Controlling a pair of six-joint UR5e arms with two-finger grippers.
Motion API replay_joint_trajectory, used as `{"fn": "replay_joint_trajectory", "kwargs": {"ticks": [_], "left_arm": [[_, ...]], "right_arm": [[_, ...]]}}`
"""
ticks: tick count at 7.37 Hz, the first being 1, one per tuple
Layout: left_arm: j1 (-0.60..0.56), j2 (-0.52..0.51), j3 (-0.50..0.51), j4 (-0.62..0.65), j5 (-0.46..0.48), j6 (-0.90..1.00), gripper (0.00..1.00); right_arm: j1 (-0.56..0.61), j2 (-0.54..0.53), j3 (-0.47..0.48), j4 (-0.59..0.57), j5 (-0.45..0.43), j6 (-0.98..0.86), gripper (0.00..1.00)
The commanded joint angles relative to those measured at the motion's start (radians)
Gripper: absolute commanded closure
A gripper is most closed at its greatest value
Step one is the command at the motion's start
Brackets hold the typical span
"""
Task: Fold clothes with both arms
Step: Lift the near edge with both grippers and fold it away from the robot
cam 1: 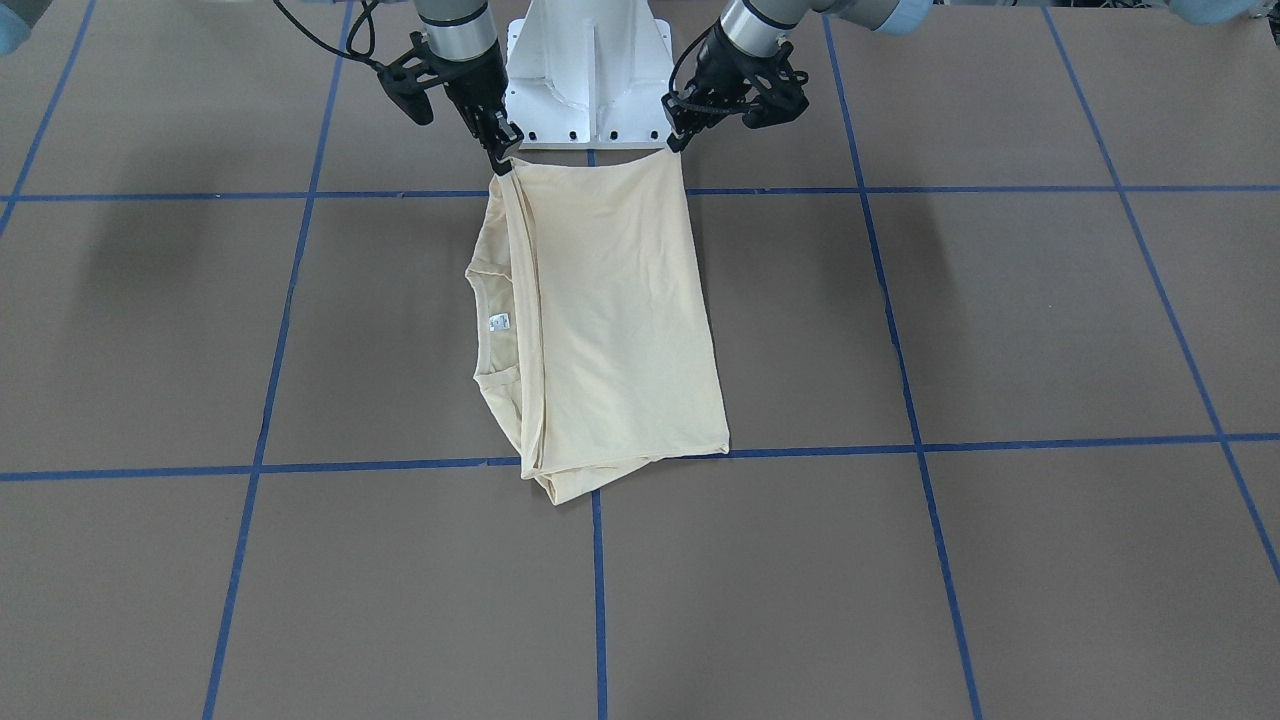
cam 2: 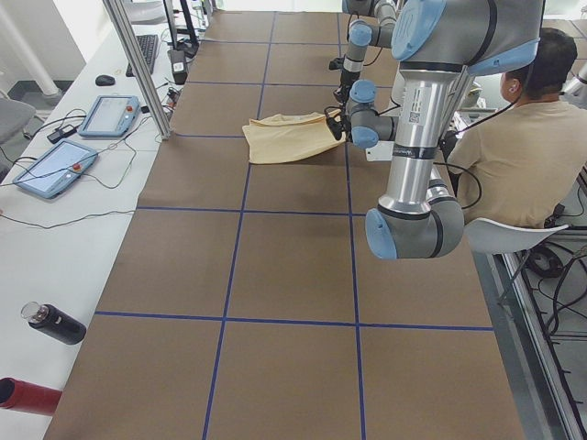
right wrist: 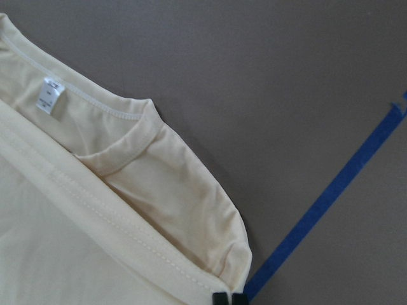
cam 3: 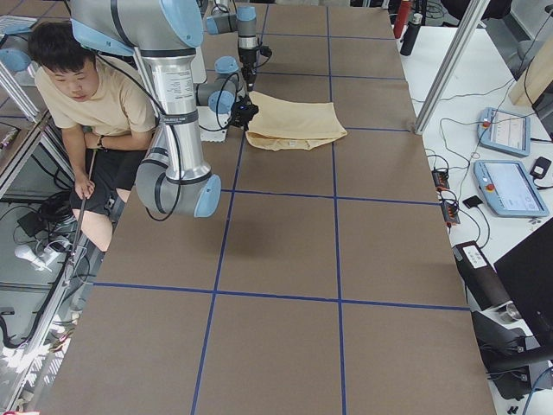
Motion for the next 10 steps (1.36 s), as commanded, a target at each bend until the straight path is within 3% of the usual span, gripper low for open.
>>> {"fn": "replay_joint_trajectory", "kwargs": {"ticks": [1,2,3,5,7,9,10], "left_arm": [[-0.088,0.003,-0.043,0.003,-0.035,0.044,1.0],[-0.181,-0.029,-0.02,0.006,-0.064,0.122,1.0],[-0.306,-0.079,0.064,0.005,-0.169,0.188,1.0],[-0.413,-0.196,0.286,-0.011,-0.215,0.289,1.0],[-0.469,-0.28,0.418,-0.028,-0.213,0.326,1.0],[-0.498,-0.316,0.571,-0.145,-0.212,0.334,1.0],[-0.518,-0.339,0.624,-0.17,-0.21,0.34,1.0]], "right_arm": [[0.104,0.025,0.031,-0.057,0.031,-0.009,1.0],[0.2,0.066,-0.009,-0.058,0.126,-0.017,1.0],[0.283,0.14,-0.093,-0.058,0.204,-0.084,1.0],[0.396,0.249,-0.283,-0.045,0.211,-0.229,1.0],[0.457,0.387,-0.497,-0.044,0.242,-0.322,1.0],[0.508,0.456,-0.715,0.148,0.243,-0.396,1.0],[0.535,0.517,-0.809,0.171,0.246,-0.457,1.0]]}}
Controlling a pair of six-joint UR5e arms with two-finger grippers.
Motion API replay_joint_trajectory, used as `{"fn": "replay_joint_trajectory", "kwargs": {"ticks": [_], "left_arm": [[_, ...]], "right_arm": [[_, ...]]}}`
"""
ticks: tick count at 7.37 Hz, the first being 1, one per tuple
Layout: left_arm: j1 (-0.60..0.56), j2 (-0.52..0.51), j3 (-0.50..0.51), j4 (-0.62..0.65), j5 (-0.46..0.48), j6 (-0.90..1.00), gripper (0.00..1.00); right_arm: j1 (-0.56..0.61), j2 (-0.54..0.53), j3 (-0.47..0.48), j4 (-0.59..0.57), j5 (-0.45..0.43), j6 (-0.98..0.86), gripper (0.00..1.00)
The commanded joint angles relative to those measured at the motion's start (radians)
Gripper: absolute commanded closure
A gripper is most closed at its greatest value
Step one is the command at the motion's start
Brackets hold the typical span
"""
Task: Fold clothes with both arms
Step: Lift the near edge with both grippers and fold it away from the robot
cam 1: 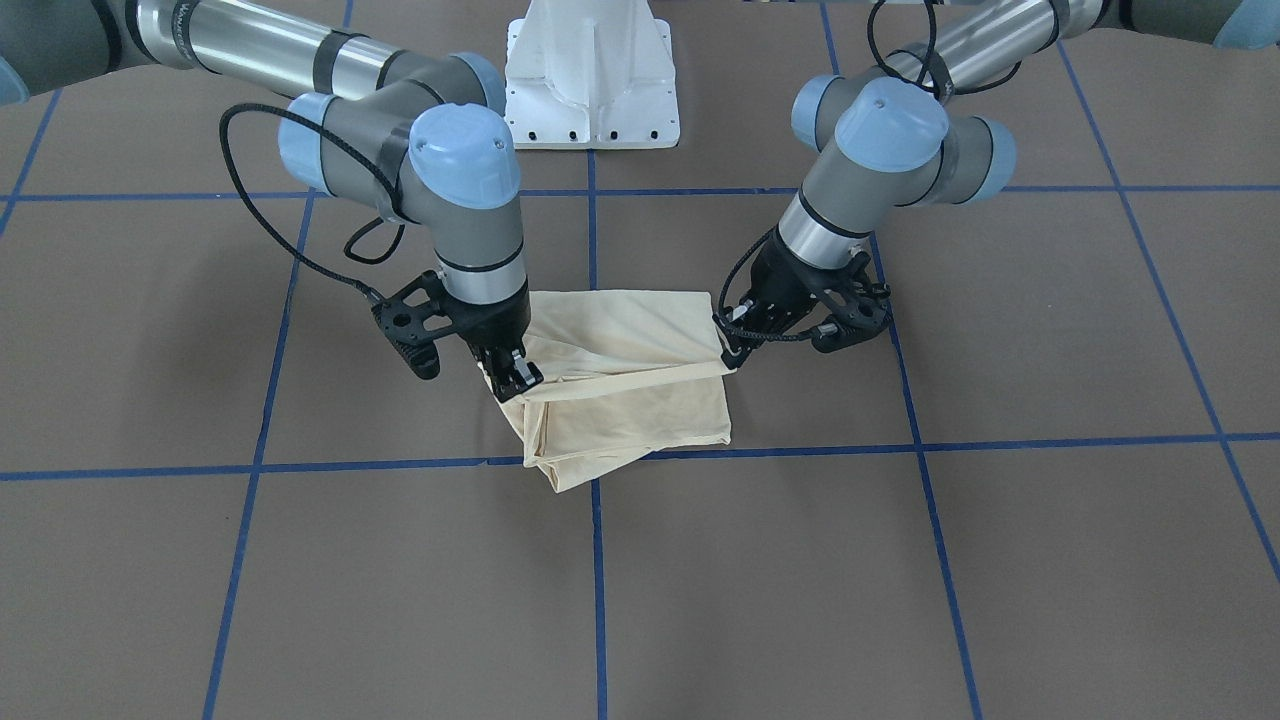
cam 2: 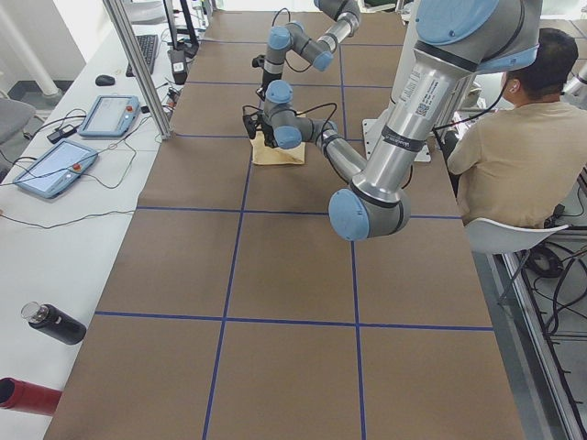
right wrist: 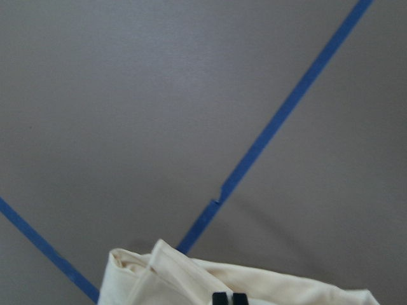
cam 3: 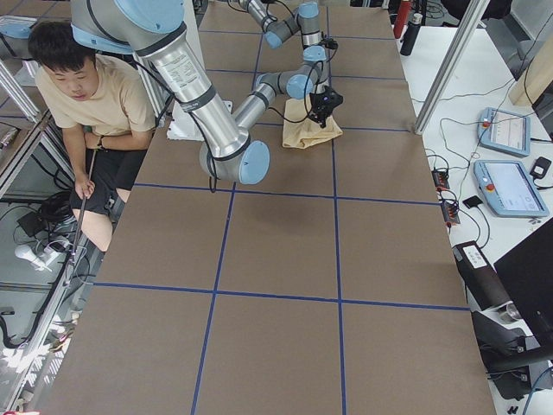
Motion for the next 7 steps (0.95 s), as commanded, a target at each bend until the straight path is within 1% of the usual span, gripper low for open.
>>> {"fn": "replay_joint_trajectory", "kwargs": {"ticks": [1,2,3,4,5,6,7], "left_arm": [[-0.037,-0.042,0.119,-0.05,0.001,0.033,1.0],[-0.038,-0.044,0.138,-0.071,0.003,0.037,1.0],[-0.038,-0.05,0.164,-0.099,0.003,0.037,1.0],[-0.038,-0.076,0.219,-0.129,0.003,0.037,1.0],[-0.038,-0.082,0.244,-0.158,0.003,0.037,0.94],[-0.038,-0.082,0.25,-0.163,0.009,0.039,0.56],[-0.05,-0.082,0.25,-0.163,0.024,0.053,0.4]], "right_arm": [[0.044,0.104,-0.195,0.067,0.003,-0.105,1.0],[0.045,0.108,-0.235,0.079,0.003,-0.155,1.0],[0.045,0.114,-0.264,0.134,0.003,-0.162,1.0],[0.043,0.133,-0.297,0.145,0.003,-0.162,0.79],[0.043,0.155,-0.317,0.145,0.003,-0.163,0.57],[0.045,0.16,-0.326,0.145,0.003,-0.166,0.32],[0.06,0.164,-0.326,0.145,0.003,-0.18,0.0]]}}
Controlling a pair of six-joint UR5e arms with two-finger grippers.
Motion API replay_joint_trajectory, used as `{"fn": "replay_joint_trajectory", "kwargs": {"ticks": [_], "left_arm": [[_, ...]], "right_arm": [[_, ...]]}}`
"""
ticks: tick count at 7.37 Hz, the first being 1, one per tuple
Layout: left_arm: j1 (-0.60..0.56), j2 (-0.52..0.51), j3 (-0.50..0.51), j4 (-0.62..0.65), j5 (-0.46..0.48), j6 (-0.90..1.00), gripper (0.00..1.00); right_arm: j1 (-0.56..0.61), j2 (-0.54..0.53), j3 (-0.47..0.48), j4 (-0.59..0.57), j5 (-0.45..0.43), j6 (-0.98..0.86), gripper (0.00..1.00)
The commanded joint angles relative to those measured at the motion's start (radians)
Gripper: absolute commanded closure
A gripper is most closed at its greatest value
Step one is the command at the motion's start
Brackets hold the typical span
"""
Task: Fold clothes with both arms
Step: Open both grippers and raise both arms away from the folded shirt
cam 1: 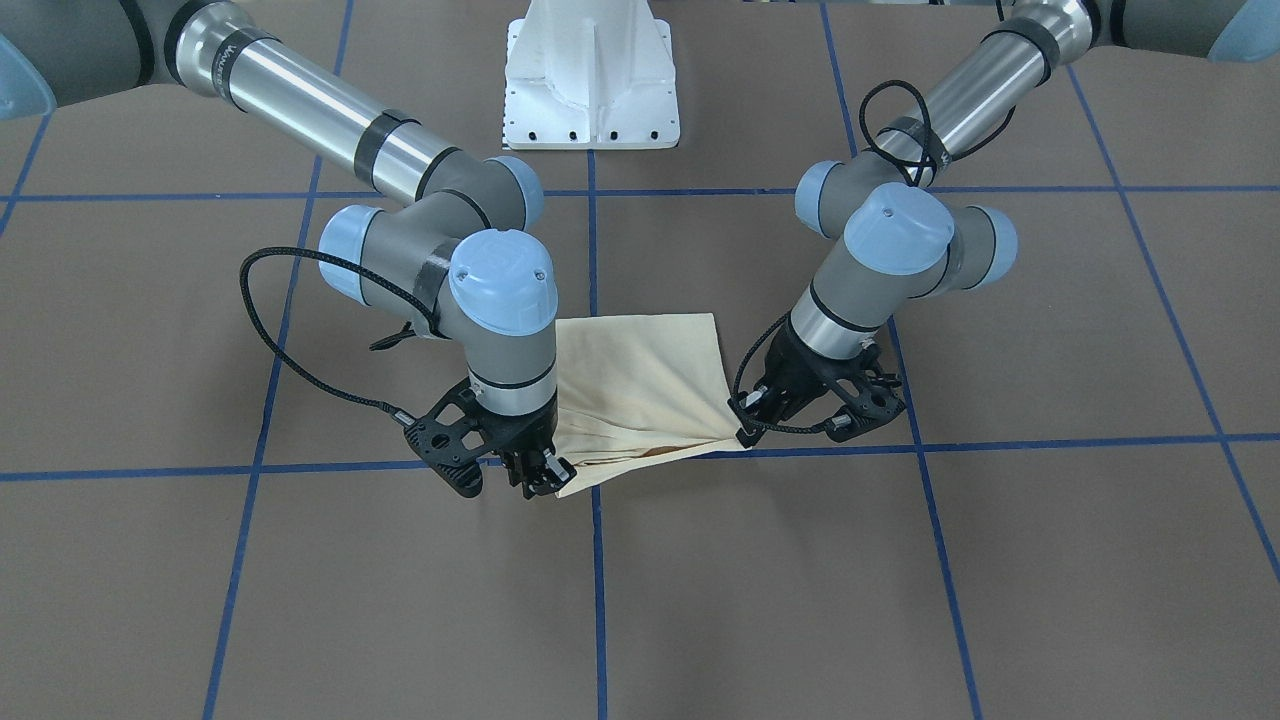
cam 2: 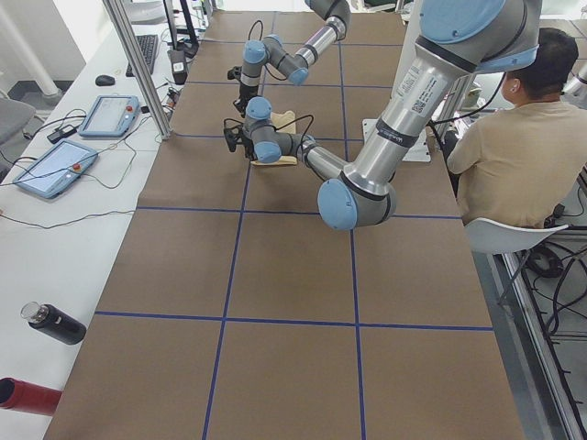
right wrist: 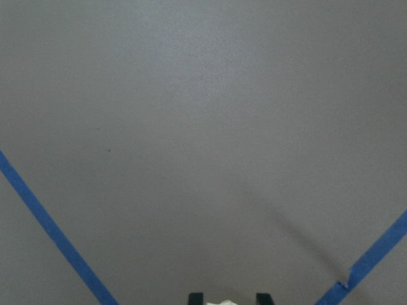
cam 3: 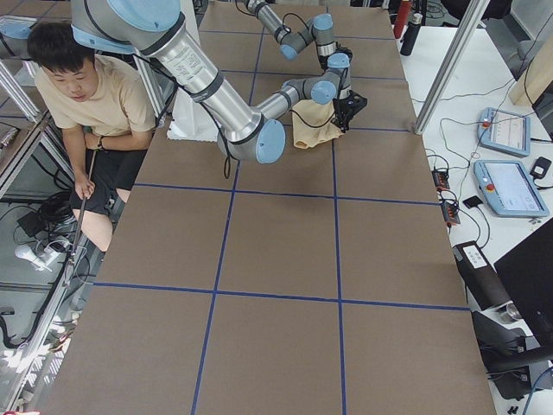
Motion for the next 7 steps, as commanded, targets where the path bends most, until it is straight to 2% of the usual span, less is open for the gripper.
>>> {"fn": "replay_joint_trajectory", "kwargs": {"ticks": [1,2,3,4,6,7], "left_arm": [[-0.062,-0.002,0.008,-0.004,0.011,0.107,0.35],[-0.098,0.004,0.008,0.004,0.003,0.168,0.34],[-0.115,0.012,0.005,0.004,-0.014,0.201,0.34],[-0.139,0.041,-0.01,0.004,-0.07,0.297,0.34],[-0.213,0.195,-0.154,0.008,-0.097,0.62,0.31],[-0.257,0.255,-0.199,0.011,-0.126,0.722,0.31]], "right_arm": [[0.068,0.01,-0.008,0.001,0.039,-0.091,0.0],[0.12,-0.005,-0.008,0.001,0.105,-0.145,0.0],[0.139,-0.008,-0.001,-0.003,0.115,-0.178,0.0],[0.174,-0.052,0.024,-0.003,0.164,-0.208,0.0],[0.292,-0.243,0.171,-0.002,0.303,-0.483,0.0],[0.369,-0.325,0.217,-0.002,0.361,-0.614,0.0]]}}
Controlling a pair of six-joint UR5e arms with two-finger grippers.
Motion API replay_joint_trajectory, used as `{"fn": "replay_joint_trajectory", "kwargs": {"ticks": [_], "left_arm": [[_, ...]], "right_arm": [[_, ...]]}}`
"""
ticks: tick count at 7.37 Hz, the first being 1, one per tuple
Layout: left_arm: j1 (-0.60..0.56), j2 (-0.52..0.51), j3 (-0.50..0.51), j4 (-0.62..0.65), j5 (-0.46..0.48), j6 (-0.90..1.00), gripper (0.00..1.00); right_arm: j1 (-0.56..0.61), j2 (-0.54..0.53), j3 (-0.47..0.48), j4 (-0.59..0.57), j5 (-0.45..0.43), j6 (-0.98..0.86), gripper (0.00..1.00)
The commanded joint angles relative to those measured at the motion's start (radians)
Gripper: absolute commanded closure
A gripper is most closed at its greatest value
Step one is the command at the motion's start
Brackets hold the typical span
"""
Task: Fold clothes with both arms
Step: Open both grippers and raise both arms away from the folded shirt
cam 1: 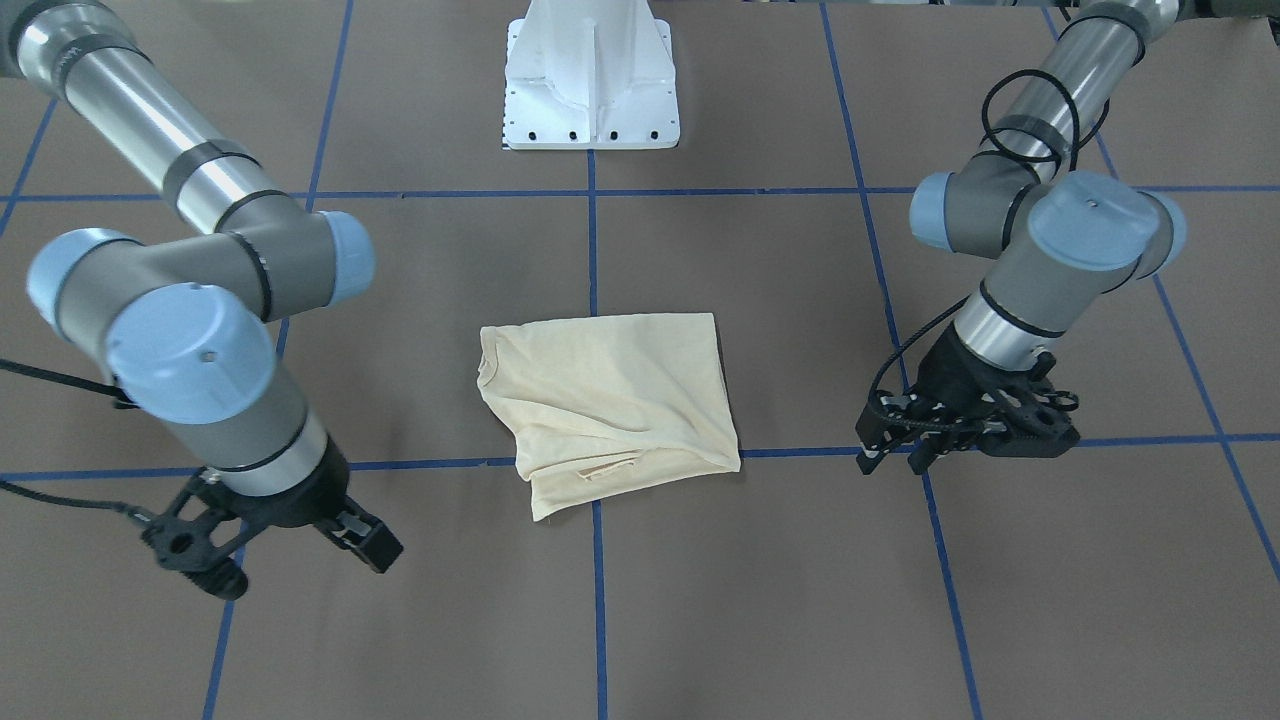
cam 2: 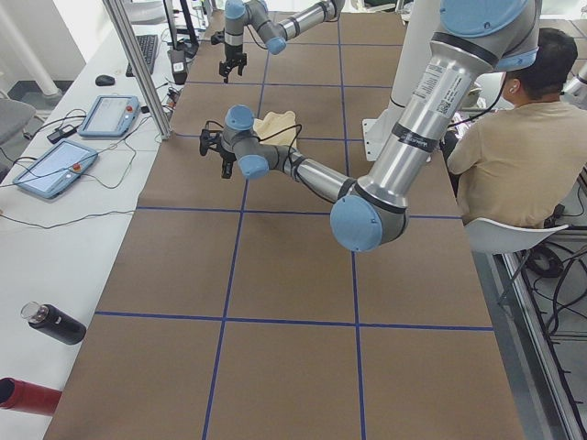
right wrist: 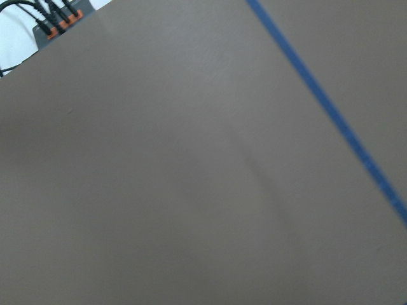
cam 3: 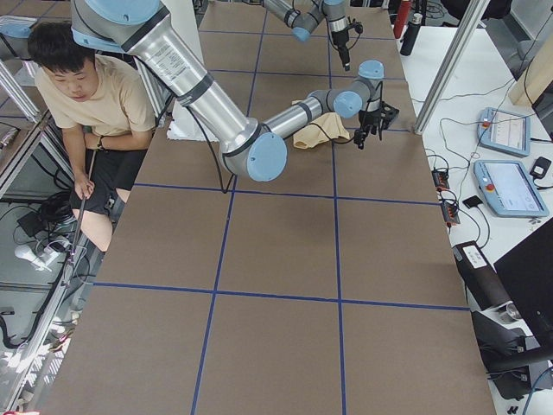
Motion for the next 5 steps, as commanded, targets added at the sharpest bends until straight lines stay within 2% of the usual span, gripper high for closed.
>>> {"fn": "replay_joint_trajectory", "kwargs": {"ticks": [1,2,4,5], "left_arm": [[-0.12,0.119,-0.08,0.004,-0.096,0.253,0.31],[-0.189,0.181,-0.095,0.004,-0.133,0.398,0.31],[-0.31,0.29,-0.105,0.006,-0.14,0.706,0.31],[-0.371,0.327,-0.102,0.009,-0.152,0.808,0.31]], "right_arm": [[0.152,-0.184,0.111,-0.001,0.123,-0.304,0.0],[0.205,-0.258,0.155,-0.006,0.154,-0.432,0.0],[0.331,-0.419,0.231,-0.008,0.246,-0.652,0.0],[0.4,-0.527,0.284,-0.008,0.263,-0.79,0.0]]}}
